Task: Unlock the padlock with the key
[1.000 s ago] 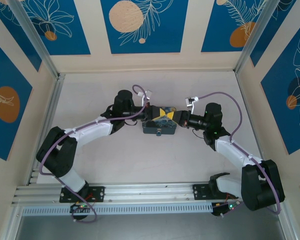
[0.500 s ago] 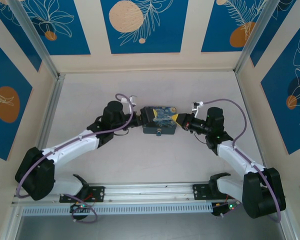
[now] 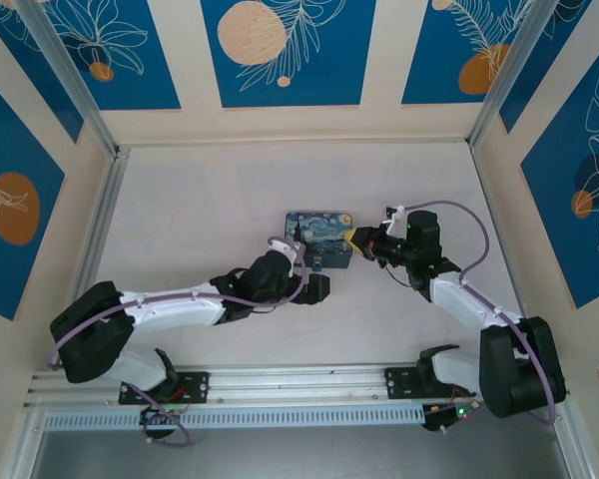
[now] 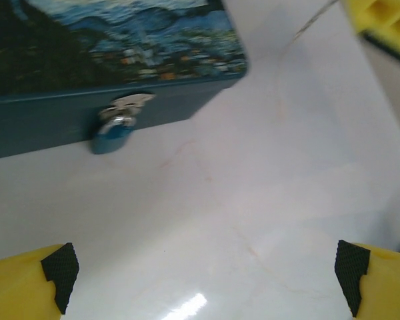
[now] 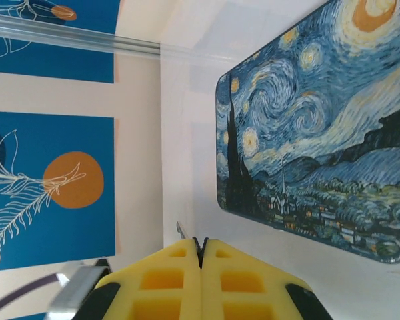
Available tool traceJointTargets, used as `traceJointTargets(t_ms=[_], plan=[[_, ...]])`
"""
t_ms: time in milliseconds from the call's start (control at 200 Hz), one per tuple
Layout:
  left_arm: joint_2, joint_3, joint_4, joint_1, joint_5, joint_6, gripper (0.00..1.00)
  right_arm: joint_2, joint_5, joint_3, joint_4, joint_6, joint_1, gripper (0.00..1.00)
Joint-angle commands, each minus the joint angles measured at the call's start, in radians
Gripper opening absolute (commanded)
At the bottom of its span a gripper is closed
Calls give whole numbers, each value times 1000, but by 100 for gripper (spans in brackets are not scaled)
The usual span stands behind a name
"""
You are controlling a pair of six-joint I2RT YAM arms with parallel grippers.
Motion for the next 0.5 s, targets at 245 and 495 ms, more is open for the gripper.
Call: traceJointTargets(t_ms=[245,495], plan=[[204,-96,466,-10,-186,138,100,136,-13,103,-36,-60,-12,0],[346,-93,636,-7,-145,153,100,197,-14,122,-41,-67,-16,0]])
